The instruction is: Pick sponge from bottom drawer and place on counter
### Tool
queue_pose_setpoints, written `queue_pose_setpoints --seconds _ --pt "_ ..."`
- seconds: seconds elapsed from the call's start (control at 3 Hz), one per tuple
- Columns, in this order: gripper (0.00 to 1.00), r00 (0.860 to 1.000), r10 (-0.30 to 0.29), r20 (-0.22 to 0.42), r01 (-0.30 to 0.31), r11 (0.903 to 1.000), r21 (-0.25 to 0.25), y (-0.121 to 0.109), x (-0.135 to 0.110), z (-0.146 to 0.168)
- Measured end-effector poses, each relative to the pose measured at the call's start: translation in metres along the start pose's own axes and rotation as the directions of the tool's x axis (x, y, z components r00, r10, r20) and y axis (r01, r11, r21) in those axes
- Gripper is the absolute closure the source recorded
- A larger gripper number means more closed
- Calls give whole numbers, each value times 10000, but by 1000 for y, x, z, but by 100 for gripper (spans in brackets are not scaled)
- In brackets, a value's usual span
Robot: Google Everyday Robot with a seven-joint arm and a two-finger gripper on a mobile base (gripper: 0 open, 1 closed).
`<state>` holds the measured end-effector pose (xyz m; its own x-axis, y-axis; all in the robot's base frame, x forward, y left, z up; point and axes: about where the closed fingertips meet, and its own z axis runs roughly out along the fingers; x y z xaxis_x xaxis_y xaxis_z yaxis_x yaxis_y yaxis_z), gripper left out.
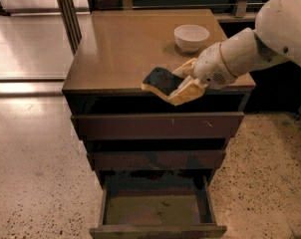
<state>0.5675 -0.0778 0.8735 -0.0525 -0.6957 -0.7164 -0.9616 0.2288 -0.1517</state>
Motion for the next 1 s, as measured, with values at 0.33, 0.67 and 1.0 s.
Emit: queue_pose_setpoints --seconds 0.33,0.67,1.0 --pt "100 9990 435 84 -438 9983 379 -34 7 9" --pt "100 9984 512 241 -527 9966 635 -76 9 25" --pt "100 9983 400 416 -431 9961 767 -112 8 43"
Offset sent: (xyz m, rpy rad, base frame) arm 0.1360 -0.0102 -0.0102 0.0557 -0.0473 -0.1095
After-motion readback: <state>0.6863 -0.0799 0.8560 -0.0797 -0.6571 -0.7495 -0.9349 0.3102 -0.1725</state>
